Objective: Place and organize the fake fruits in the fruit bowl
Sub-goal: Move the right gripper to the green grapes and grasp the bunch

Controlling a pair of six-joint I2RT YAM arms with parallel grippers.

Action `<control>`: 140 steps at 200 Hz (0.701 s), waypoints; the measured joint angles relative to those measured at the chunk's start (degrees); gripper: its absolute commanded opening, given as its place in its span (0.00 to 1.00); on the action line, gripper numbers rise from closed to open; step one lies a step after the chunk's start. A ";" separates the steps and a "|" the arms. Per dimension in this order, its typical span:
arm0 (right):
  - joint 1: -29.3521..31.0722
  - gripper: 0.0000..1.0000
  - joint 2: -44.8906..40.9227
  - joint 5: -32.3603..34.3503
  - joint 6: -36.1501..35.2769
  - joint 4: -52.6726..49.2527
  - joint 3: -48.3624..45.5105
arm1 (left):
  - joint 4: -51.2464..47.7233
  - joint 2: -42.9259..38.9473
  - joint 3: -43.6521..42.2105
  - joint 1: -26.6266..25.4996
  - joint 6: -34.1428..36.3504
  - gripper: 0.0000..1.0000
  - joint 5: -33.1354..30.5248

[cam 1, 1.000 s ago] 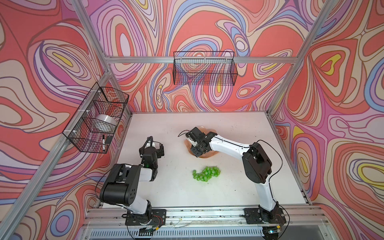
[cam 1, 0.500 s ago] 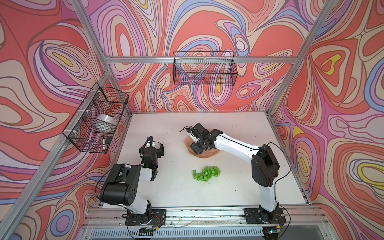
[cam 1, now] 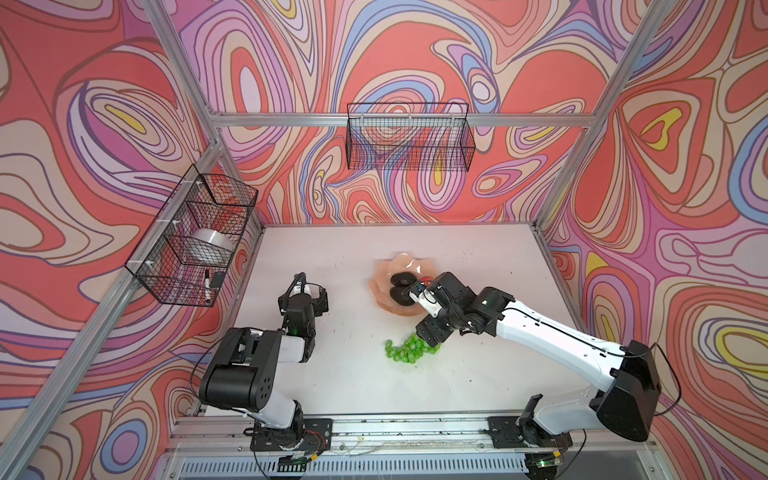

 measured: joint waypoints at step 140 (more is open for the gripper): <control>2.51 0.91 14.14 1.66 -4.98 8.52 -4.28 | -0.02 -0.02 0.00 0.00 0.00 1.00 0.00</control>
